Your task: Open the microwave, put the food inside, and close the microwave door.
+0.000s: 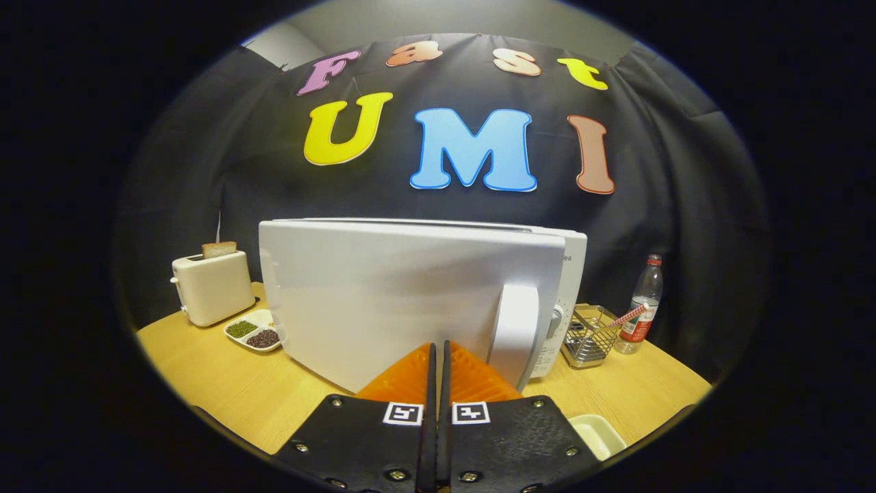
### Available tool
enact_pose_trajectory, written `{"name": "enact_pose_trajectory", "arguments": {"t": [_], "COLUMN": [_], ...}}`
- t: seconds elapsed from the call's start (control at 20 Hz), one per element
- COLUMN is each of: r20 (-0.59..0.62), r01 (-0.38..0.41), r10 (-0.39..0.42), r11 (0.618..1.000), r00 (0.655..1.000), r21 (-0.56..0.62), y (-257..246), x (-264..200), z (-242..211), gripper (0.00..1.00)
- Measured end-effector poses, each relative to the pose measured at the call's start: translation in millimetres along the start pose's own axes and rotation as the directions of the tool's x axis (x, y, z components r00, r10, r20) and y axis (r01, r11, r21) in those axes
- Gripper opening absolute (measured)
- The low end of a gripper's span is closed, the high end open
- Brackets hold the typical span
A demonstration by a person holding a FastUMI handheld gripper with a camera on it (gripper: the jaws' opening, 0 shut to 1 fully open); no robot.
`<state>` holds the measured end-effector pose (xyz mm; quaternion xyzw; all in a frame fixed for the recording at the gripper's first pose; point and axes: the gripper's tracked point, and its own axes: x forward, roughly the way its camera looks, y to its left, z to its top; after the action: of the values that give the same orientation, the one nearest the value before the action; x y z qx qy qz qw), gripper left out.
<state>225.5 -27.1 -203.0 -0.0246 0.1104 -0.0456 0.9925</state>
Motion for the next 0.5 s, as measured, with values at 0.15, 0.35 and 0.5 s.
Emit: {"name": "enact_pose_trajectory", "arguments": {"t": [0.15, 0.35, 0.5], "r20": [0.004, -0.023, -0.047], "r01": [0.042, 0.078, 0.087], "r10": [-0.042, -0.079, -0.087], "r11": [0.999, 0.997, 0.996], "r00": [0.999, 0.997, 0.995], "r21": [-0.027, -0.019, 0.004], "y": [-10.7, -21.7, -28.0], "x": [24.5, 55.3, 73.9], "z": [2.2, -1.5, -5.3], "gripper": [0.01, 0.01, 0.01]}}
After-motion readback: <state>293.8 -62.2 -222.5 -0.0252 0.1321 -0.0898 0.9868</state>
